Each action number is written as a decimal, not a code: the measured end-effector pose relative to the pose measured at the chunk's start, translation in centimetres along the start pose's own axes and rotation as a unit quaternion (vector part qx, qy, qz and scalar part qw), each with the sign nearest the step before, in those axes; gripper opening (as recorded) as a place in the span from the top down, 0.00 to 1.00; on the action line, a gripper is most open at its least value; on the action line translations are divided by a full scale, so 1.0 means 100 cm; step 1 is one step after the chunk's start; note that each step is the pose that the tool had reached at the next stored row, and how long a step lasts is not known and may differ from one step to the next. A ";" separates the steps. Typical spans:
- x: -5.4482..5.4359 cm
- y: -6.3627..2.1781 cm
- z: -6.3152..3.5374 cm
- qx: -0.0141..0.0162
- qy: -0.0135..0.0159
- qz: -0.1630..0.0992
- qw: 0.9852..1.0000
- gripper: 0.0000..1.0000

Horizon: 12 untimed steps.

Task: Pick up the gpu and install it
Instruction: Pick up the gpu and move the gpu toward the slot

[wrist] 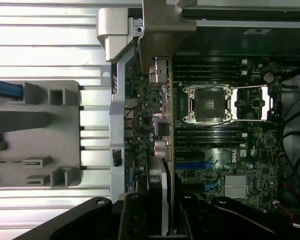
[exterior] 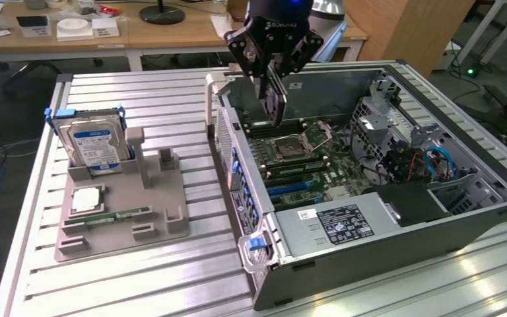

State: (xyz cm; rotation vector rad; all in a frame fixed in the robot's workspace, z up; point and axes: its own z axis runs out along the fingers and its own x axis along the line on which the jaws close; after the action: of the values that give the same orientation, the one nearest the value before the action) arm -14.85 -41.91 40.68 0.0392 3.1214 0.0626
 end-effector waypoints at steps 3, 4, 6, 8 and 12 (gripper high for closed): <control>-0.006 0.0002 0.0002 0.000 0.000 0.000 1.000 0.72; -0.008 0.0002 0.0002 0.000 0.000 0.000 1.000 0.72; -0.011 0.0003 0.0003 0.000 0.000 0.000 1.000 0.72; -0.015 0.0004 0.0004 0.000 0.000 0.000 1.000 0.72; -0.020 0.0005 0.0007 0.000 0.000 0.000 1.000 0.72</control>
State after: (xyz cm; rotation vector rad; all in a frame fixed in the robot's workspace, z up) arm -12.80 -41.90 40.66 0.0395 3.1214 0.0625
